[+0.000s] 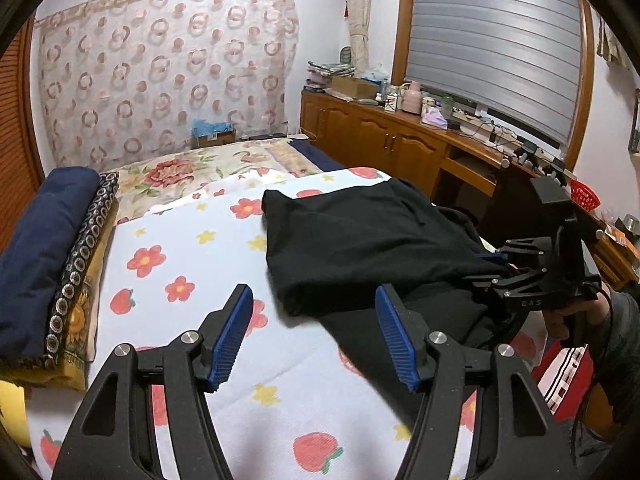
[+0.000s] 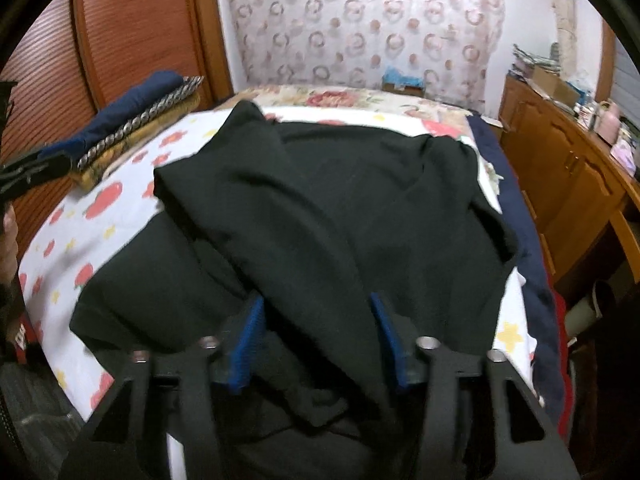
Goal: Fold small clothes
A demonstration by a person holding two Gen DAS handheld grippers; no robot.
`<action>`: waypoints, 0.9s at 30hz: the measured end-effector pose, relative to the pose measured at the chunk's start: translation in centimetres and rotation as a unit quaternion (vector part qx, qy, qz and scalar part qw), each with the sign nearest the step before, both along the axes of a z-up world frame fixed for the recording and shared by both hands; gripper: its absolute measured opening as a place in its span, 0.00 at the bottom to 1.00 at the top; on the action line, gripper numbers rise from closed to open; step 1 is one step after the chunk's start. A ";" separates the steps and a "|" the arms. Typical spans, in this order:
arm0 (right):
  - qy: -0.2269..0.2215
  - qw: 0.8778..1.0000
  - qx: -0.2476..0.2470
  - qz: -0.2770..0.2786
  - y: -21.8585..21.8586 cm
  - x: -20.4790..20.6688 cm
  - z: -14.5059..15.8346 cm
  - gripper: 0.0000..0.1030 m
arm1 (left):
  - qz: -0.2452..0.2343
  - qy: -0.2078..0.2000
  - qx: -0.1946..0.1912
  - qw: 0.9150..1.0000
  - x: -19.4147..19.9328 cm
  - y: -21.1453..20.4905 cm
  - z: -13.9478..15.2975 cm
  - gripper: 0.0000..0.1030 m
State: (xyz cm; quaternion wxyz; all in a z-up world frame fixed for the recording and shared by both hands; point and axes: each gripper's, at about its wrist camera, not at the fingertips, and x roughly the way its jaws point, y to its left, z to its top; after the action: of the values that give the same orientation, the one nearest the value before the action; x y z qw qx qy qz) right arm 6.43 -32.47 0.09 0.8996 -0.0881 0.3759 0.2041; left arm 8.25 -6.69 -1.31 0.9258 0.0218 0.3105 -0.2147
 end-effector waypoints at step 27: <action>-0.050 0.997 -0.030 -0.045 -2.0 -2.8 5.1 0.42 | 0.017 -0.020 -0.009 1.000 -0.8 0.9 1.0 0.63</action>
State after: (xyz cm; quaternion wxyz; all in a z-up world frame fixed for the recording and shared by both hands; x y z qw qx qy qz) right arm 3.67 -34.43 5.23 0.9227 -0.1082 0.3396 0.1471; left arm 7.47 -5.78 -0.30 0.9354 0.0123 0.2903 -0.2013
